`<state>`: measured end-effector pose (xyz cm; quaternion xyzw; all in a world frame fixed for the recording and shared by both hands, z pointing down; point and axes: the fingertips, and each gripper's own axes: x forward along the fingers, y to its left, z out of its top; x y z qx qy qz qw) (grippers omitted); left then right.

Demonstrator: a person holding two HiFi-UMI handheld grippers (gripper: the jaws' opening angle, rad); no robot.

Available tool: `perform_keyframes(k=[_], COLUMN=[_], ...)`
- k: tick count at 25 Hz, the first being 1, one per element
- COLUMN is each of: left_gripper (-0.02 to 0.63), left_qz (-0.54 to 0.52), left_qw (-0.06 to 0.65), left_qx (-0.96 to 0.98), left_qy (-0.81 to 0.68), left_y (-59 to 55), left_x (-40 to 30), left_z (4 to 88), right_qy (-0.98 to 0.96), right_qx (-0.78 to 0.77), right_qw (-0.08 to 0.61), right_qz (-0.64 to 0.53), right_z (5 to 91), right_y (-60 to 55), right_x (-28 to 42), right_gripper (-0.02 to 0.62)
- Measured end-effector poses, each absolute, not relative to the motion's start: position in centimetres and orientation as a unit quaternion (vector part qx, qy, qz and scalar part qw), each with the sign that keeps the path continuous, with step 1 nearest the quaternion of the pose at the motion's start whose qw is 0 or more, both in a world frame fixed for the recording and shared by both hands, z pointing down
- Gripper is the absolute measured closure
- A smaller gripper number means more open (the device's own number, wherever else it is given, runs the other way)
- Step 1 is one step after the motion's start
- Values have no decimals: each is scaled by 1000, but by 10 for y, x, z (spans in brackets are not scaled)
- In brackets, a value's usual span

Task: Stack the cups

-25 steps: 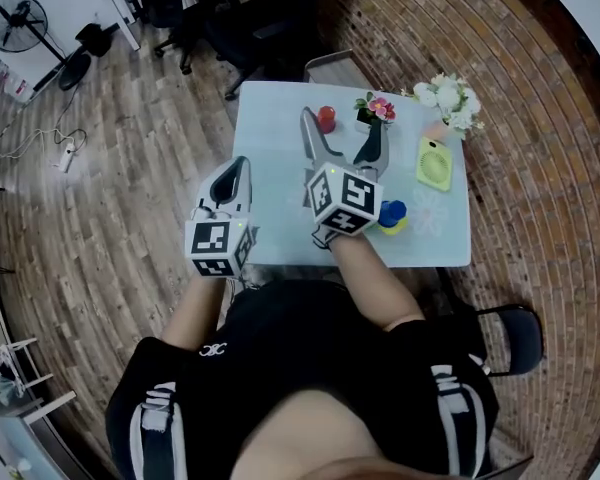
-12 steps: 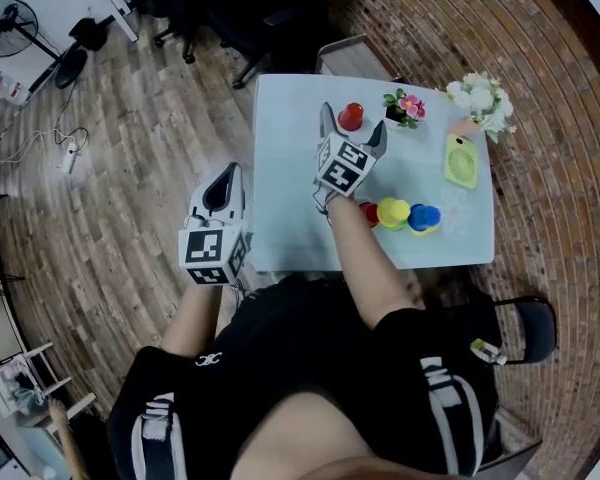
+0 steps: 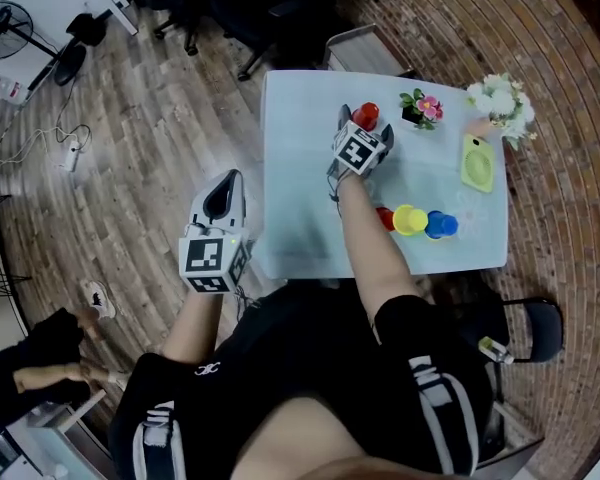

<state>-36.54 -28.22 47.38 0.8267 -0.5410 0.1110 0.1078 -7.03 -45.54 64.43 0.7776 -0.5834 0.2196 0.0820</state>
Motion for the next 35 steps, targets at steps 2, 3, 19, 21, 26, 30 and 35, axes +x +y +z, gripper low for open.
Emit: perform_keyframes(k=[2, 3, 19, 21, 26, 30, 35], left_gripper=[603, 601, 603, 603, 603, 603, 603], left_qz=[116, 117, 118, 111, 92, 78, 67], left_qw=[109, 110, 110, 108, 99, 93, 89], left_qx=[824, 823, 811, 812, 817, 819, 821], left_qy=[-543, -545, -563, -563, -561, -561, -560], left_y=[-284, -285, -274, -272, -270, -267, -266], left_x=[-369, -370, -380, -377, -367, -362, -353], left_z=[476, 477, 482, 477, 462, 450, 438], right_qy=[-576, -569, -551, -579, -653, -686, -736], right_qx=[778, 780, 783, 769, 729, 708, 669], right_qw=[96, 105, 144, 133, 92, 64, 36], right_qz=[232, 238, 249, 235, 186, 154, 97], right_z=[657, 664, 671, 651, 581, 525, 455], right_y=[-461, -462, -464, -461, -451, -436, -407], right_x=[-68, -64, -57, -70, -104, -121, -151], right_gripper=[107, 124, 353, 354, 357, 357, 357])
